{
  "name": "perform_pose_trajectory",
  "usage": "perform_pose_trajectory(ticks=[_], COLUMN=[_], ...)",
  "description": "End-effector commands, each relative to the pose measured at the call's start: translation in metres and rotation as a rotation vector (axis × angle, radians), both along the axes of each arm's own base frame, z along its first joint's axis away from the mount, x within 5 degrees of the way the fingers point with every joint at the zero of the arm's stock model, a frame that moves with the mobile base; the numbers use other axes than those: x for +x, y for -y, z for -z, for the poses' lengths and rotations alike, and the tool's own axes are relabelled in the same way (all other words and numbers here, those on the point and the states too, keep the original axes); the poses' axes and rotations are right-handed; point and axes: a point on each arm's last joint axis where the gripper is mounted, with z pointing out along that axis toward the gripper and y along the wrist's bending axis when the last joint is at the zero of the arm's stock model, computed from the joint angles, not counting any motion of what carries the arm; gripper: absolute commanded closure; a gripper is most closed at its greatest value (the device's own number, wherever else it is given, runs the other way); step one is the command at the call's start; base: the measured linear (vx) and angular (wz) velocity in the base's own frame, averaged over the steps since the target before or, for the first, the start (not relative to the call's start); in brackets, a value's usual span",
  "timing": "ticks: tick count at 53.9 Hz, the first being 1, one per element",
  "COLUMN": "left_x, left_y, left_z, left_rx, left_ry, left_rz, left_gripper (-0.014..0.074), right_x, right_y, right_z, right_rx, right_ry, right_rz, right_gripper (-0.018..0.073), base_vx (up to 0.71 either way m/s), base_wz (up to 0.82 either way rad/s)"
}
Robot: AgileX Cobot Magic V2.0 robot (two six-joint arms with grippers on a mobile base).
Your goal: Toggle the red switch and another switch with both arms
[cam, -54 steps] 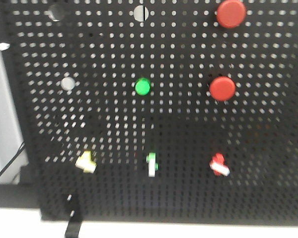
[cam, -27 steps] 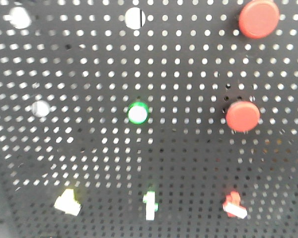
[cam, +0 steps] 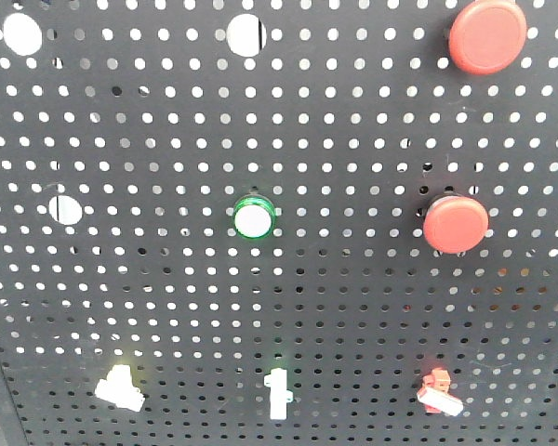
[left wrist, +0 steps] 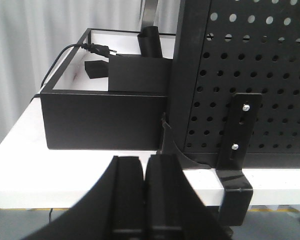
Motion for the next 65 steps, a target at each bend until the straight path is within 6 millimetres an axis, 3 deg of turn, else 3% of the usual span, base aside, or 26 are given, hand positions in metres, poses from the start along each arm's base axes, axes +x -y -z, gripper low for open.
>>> perform_pose_trajectory(ticks=[1, 17, 34, 40, 44, 50, 57, 65], left_x=[0.000, 0.000, -0.003, -0.005, -0.007, -0.016, -0.027, -0.002], left_y=[0.000, 0.000, -0.001, -0.001, -0.002, -0.002, -0.003, -0.001], left_z=[-0.001, -0.006, -0.029, -0.035, -0.045, -0.083, -0.155, -0.210], left_rx=[-0.016, -0.022, -0.046, -0.053, -0.056, -0.064, -0.025, 0.063], left_ry=[0.076, 0.128, 0.356, 0.415, 0.444, 0.507, 0.569, 0.431], left_rz=[-0.003, -0.004, -0.008, -0.008, -0.008, -0.007, -0.011, -0.016], left_gripper=[0.0594, 0.0594, 0.0594, 0.0594, 0.0594, 0.0594, 0.0594, 0.0594], right_x=[0.000, 0.000, -0.003, -0.005, -0.010, -0.024, -0.034, -0.021], right_y=[0.000, 0.001, 0.001, 0.001, 0.000, -0.001, -0.001, 0.000], right_z=[-0.006, -0.011, -0.026, -0.039, -0.058, -0.103, -0.169, -0.217], right_rx=[-0.014, -0.016, -0.045, -0.046, -0.057, -0.136, -0.235, -0.304], right_ry=[0.087, 0.136, 0.279, 0.299, 0.320, 0.379, 0.424, 0.331], right_rz=[0.006, 0.008, 0.013, 0.013, 0.013, 0.023, 0.043, 0.044], right_gripper=[0.0566, 0.0566, 0.0566, 0.0566, 0.0566, 0.0566, 0.0566, 0.0566], base_vx=[0.00, 0.00, 0.00, 0.00, 0.00, 0.00, 0.00, 0.00], base_wz=[0.00, 0.00, 0.00, 0.00, 0.00, 0.00, 0.00, 0.00])
